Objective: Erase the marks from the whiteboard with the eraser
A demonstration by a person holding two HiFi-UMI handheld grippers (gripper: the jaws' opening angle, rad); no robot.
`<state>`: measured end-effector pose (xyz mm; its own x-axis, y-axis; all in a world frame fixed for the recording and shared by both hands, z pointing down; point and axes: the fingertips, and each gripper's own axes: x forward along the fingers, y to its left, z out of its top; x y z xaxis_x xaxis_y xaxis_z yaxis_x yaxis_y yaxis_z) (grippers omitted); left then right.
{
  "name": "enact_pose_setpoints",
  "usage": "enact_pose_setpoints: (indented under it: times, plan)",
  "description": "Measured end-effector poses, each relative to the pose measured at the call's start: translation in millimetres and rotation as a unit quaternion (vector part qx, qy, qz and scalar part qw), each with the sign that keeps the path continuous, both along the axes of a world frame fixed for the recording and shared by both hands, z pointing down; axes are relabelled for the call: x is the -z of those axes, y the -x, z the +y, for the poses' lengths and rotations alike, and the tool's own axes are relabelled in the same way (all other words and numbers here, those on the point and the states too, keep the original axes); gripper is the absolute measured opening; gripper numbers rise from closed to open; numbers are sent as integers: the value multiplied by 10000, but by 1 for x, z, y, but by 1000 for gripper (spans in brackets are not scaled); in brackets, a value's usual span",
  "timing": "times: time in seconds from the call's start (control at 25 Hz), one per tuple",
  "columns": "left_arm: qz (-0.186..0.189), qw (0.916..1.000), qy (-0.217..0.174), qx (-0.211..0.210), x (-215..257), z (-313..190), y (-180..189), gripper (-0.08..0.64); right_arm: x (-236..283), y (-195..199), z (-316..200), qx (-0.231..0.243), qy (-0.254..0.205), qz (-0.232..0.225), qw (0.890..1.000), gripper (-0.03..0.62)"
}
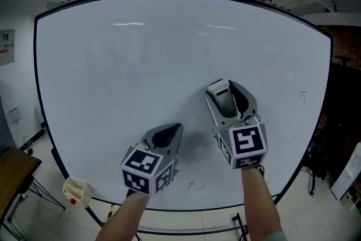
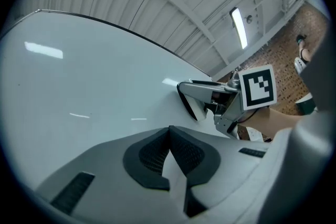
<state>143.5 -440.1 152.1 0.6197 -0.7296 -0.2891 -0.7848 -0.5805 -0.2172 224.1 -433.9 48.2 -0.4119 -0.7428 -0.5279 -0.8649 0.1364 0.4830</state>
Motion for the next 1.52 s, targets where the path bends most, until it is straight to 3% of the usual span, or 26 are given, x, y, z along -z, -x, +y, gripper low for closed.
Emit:
enact_pose_setpoints:
  times: [0.2,0.44,0.56,0.8,0.92,1.24,1.52]
  plan:
    - [52,9996,-46,281,5,-3,19,-9,2,15,-14,-295,-104,103,9995,261]
    - [-9,9999,-82,141,6,-4,6,-9,10,8,-16,-252,-161,4,9996,261]
    - [-53,10000,-61,18,5,-5,-10,-9,18,-16,-15,-201,-126,-264,9994,261]
    - [-196,9993,-37,-319,3,-7,-50,-9,24,-107,-19,-498,-26,-1034,9934,262]
    - [-202,9989,-18,-429,1,-5,-62,-8,24,-124,-18,-529,3,-1089,9926,262]
    - [-174,9993,-5,-338,1,-8,-54,-8,22,-105,-17,-868,-108,-932,9918,253]
    - [-142,9996,89,-215,-7,-8,-27,-8,7,-16,-17,-455,-80,-315,9984,253]
